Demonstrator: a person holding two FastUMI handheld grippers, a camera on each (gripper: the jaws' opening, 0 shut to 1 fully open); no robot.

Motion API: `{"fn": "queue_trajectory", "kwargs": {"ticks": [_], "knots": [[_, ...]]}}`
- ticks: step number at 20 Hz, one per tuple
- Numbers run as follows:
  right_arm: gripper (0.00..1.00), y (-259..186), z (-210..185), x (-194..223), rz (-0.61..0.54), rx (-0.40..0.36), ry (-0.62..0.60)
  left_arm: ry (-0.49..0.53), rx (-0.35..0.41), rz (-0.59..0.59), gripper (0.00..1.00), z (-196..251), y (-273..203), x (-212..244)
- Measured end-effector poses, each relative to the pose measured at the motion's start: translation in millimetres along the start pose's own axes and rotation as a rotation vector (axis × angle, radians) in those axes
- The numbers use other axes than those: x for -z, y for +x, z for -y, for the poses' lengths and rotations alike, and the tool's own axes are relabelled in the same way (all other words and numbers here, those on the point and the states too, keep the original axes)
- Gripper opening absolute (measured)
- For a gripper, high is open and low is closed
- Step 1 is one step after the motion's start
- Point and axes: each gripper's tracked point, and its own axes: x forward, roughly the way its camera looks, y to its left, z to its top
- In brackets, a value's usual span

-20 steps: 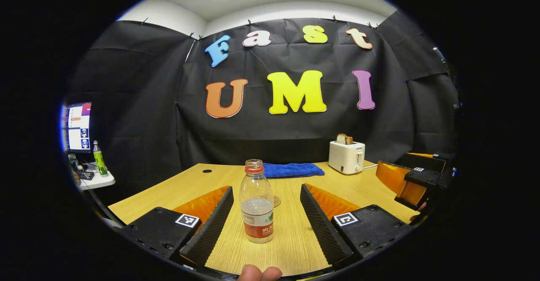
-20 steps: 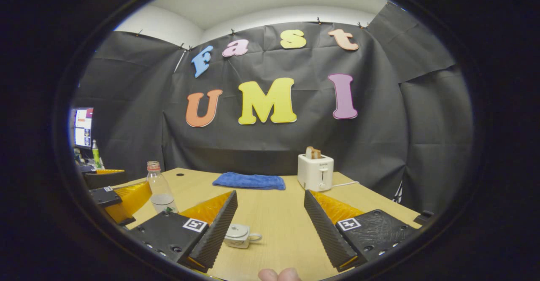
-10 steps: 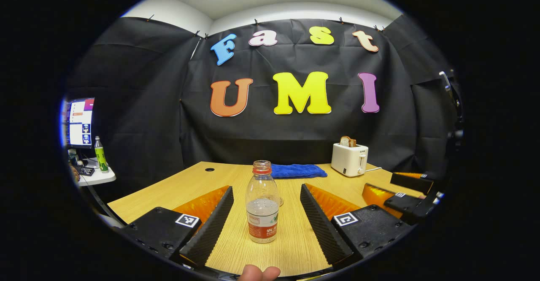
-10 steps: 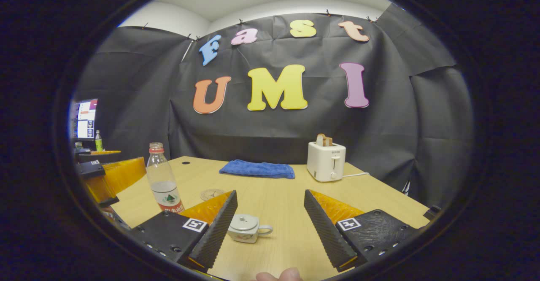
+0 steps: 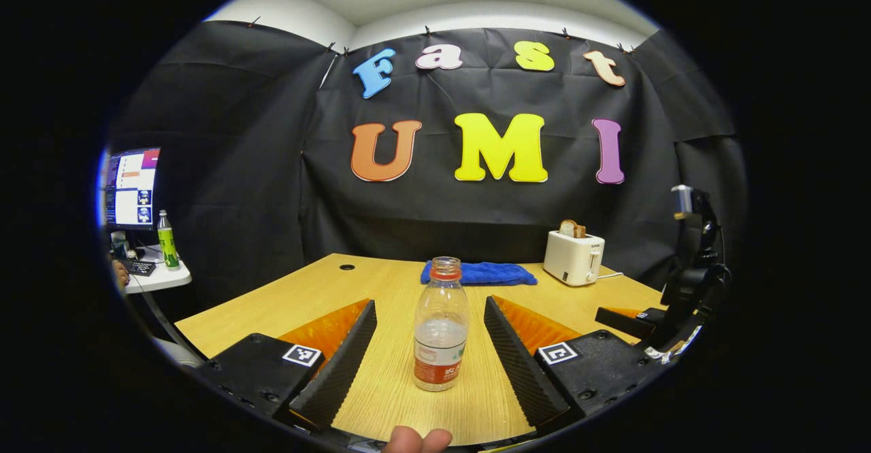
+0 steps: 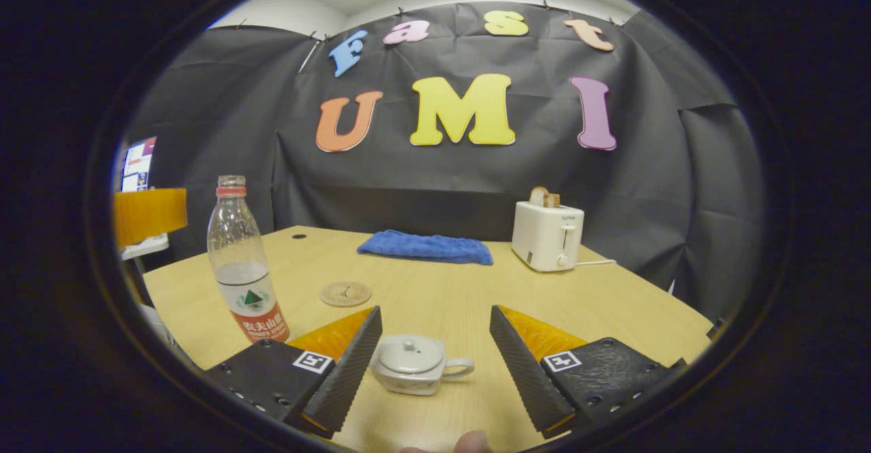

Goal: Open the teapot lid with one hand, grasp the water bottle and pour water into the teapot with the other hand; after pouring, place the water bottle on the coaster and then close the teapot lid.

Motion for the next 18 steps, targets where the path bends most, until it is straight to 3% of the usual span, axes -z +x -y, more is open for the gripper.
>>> {"fn": "queue_trajectory", "kwargs": {"ticks": [4,6,8,10,13,17,18], "knots": [[0.96,15,-6,11,-0.035,-0.007,-0.009,-0.003,-0.004,0.003,0.99,-4,2,-1],[0.84,19,-10,15,-0.055,-0.015,-0.009,-0.001,-0.004,-0.001,1.00,-4,1,1],[0.65,19,-14,12,-0.047,-0.021,-0.010,0.000,-0.005,-0.005,1.00,-5,2,2],[0.55,21,-16,12,-0.047,-0.016,-0.021,0.001,-0.011,-0.007,1.00,-7,2,2],[0.24,23,-16,13,-0.052,-0.016,-0.003,-0.007,-0.016,-0.009,0.99,-9,4,3],[0.04,23,-18,16,-0.058,-0.029,0.008,-0.018,-0.008,-0.023,1.00,-9,7,7],[0.04,23,-18,14,-0.056,-0.034,0.002,-0.015,-0.007,-0.026,1.00,-8,7,8]]}}
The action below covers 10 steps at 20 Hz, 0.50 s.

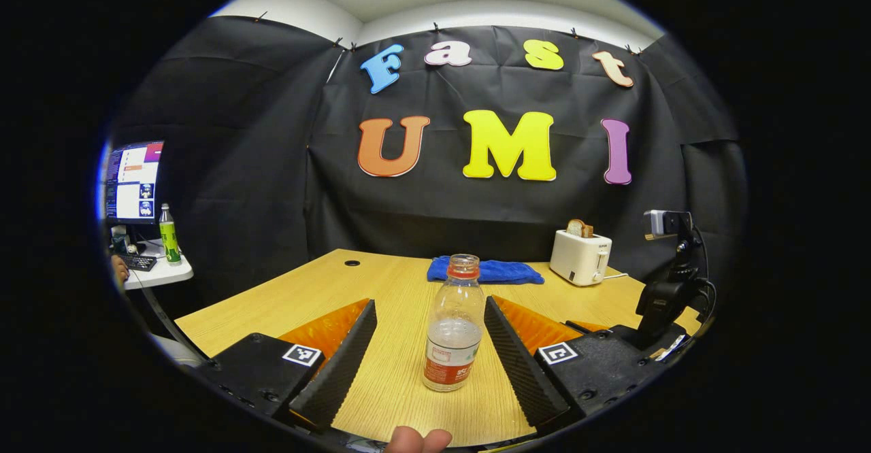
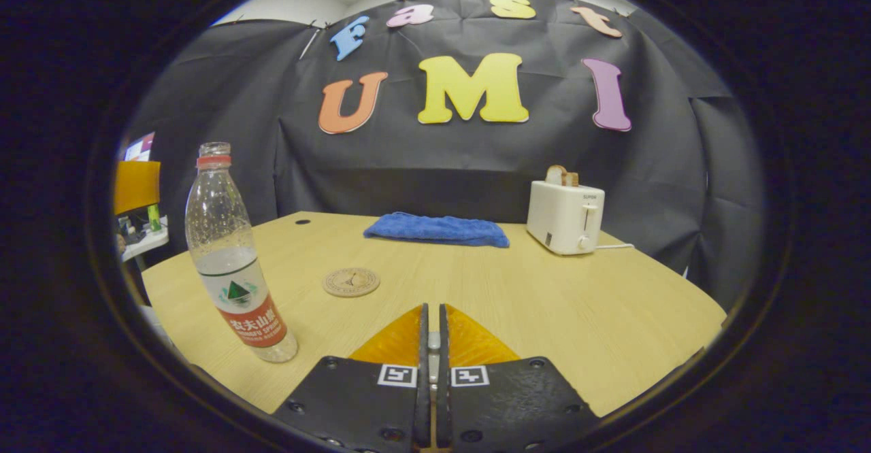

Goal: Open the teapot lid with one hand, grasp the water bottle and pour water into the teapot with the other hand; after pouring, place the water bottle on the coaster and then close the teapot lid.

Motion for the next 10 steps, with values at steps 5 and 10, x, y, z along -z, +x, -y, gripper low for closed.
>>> {"fn": "queue_trajectory", "kwargs": {"ticks": [5,10], "knots": [[0.00,-1,-1,-3,0.005,-0.024,0.015,-0.041,0.049,-0.048,1.00,10,3,14],[0.00,-11,5,-29,0.052,-0.034,0.029,-0.035,0.079,-0.088,0.99,13,5,36]]}}
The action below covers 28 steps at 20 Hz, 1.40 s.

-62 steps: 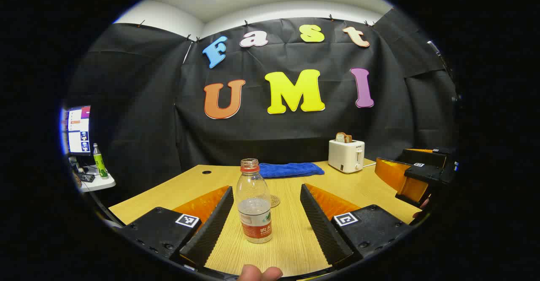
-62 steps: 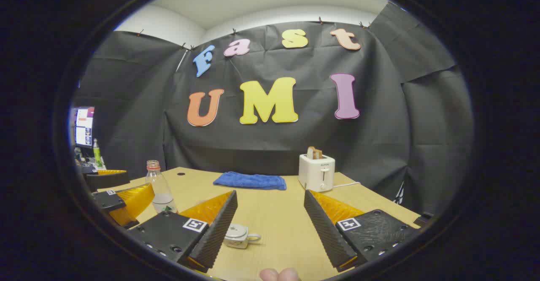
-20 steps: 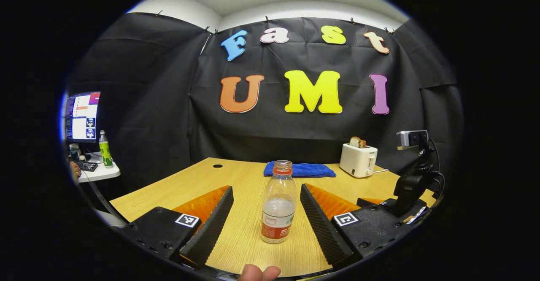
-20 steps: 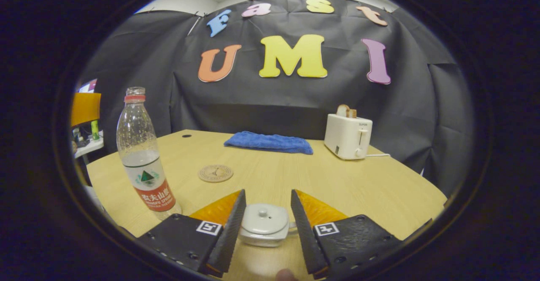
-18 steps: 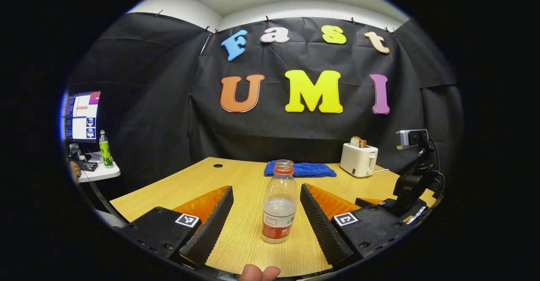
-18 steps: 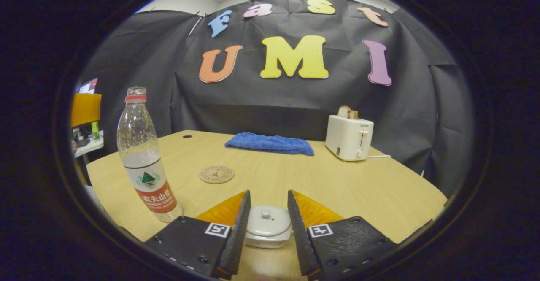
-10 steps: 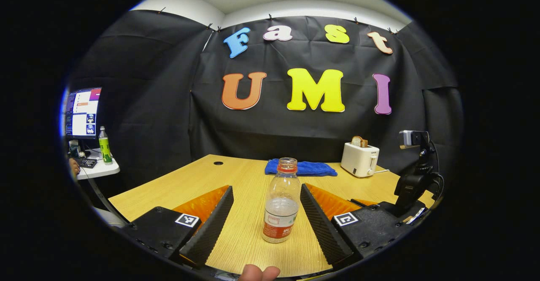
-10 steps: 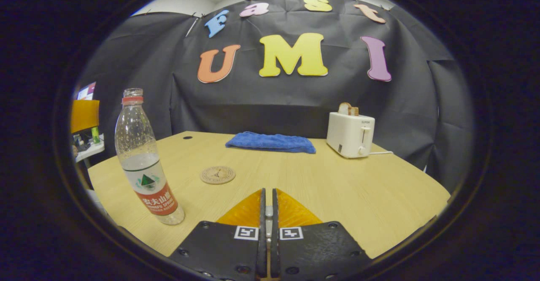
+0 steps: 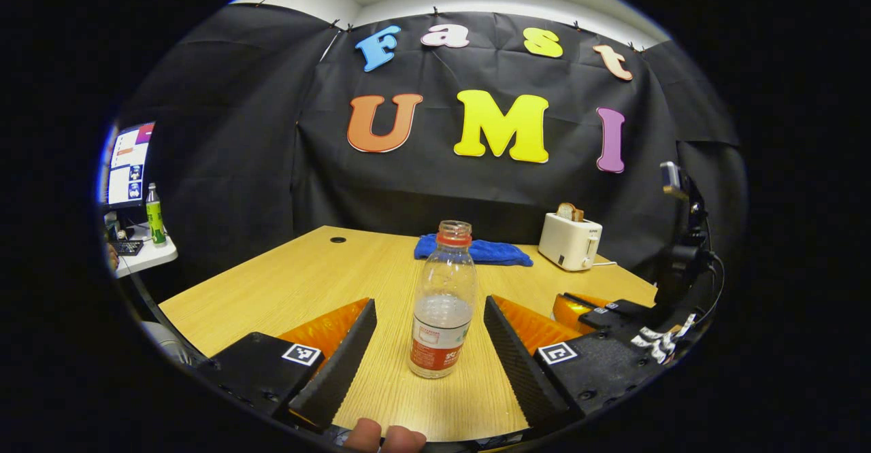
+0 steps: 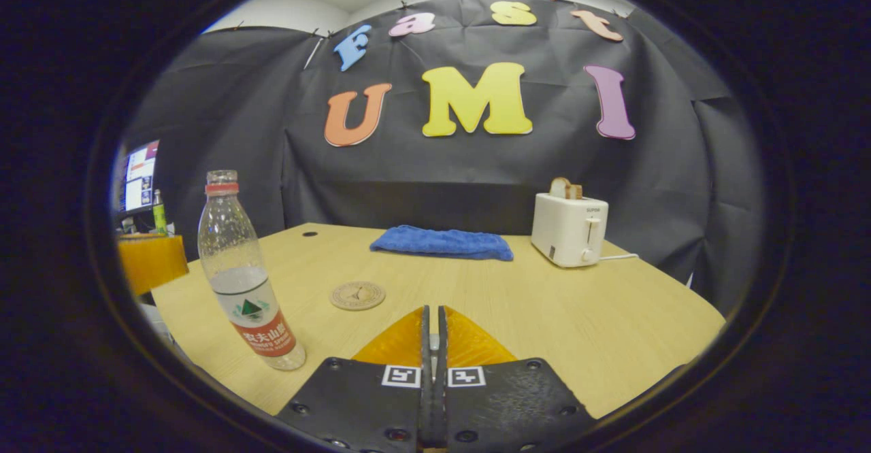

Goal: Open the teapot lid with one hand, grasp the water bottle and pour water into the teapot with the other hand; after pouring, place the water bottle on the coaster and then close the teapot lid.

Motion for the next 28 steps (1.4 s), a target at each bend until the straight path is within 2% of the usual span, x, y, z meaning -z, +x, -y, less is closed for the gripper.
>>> {"fn": "queue_trajectory", "kwargs": {"ticks": [3,12,19,22,23,25,28], "knots": [[0.00,-11,9,-12,0.028,0.013,-0.014,-0.002,0.037,-0.039,0.98,5,6,21],[0.00,-32,31,-25,0.066,0.037,-0.041,0.058,0.020,-0.120,0.99,4,44,64],[0.00,-36,46,-23,0.055,0.053,-0.047,0.052,0.004,-0.167,1.00,-4,57,77],[0.00,-39,53,-25,0.060,0.059,-0.044,0.060,0.006,-0.166,0.95,-3,60,76],[0.00,-39,55,-25,0.058,0.059,-0.039,0.069,0.006,-0.171,0.88,-3,61,76],[0.00,-42,59,-26,0.059,0.056,-0.030,0.087,0.008,-0.173,0.82,-3,59,75],[0.00,-45,69,-28,0.062,0.055,-0.021,0.174,-0.005,-0.178,0.77,-7,58,64]]}}
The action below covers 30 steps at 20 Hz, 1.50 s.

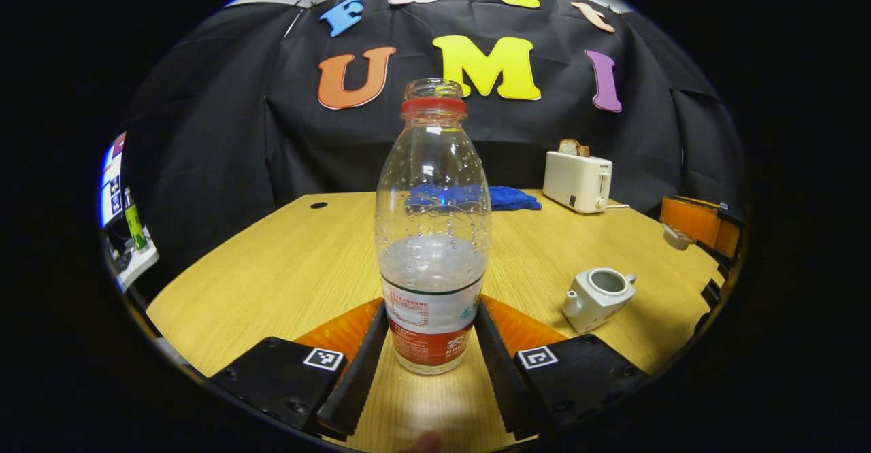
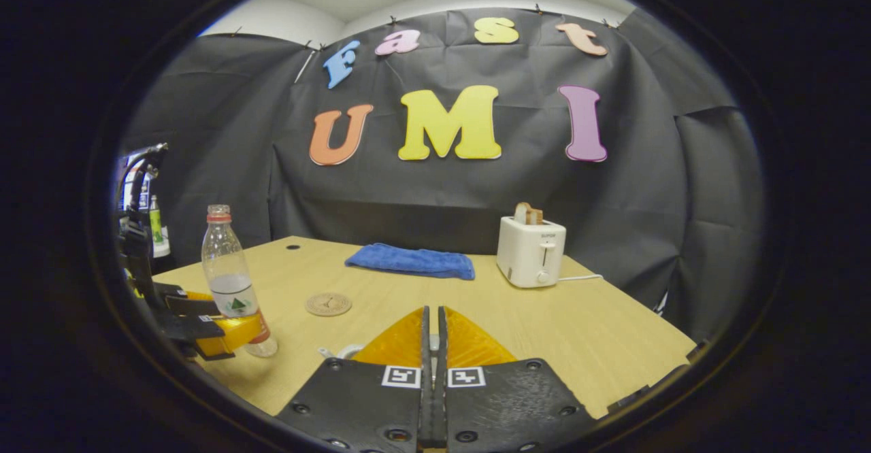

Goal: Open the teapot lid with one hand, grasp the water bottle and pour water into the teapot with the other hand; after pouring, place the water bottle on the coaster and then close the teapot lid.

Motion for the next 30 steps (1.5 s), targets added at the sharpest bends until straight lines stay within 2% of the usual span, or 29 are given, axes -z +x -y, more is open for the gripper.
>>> {"fn": "queue_trajectory", "kwargs": {"ticks": [1,2,5,8,13,17,18,19,22,26,30], "knots": [[0.00,-2,4,0,0.001,0.002,0.003,0.041,-0.013,0.000,0.77,-3,-2,-4],[0.00,-3,9,-1,0.003,0.004,0.005,0.088,-0.029,-0.004,0.82,-7,0,-8],[0.00,-7,24,-5,0.015,0.014,0.004,0.262,-0.066,-0.025,0.75,-13,-2,-14],[0.00,-11,34,-5,0.015,0.013,0.000,0.416,-0.084,-0.042,0.74,-15,-8,-17],[0.00,-17,52,-2,0.014,0.024,-0.019,0.606,-0.095,-0.097,0.74,-15,-10,-14],[0.00,-22,63,3,0.008,0.025,-0.018,0.834,-0.148,-0.082,0.73,-16,-9,-23],[0.00,-22,65,5,0.002,0.023,-0.016,0.902,-0.162,-0.078,0.77,-17,-9,-27],[0.00,-22,68,8,-0.002,0.023,-0.014,0.961,-0.170,-0.077,0.73,-16,-9,-29],[0.00,-24,75,12,-0.008,0.023,-0.008,1.058,-0.157,-0.098,0.73,-7,-4,-22],[0.00,-27,84,17,-0.010,0.024,0.002,1.204,-0.183,-0.072,0.72,3,-1,-34],[0.00,-28,90,24,-0.021,0.024,0.010,1.309,-0.169,-0.086,0.73,11,3,-33]]}}
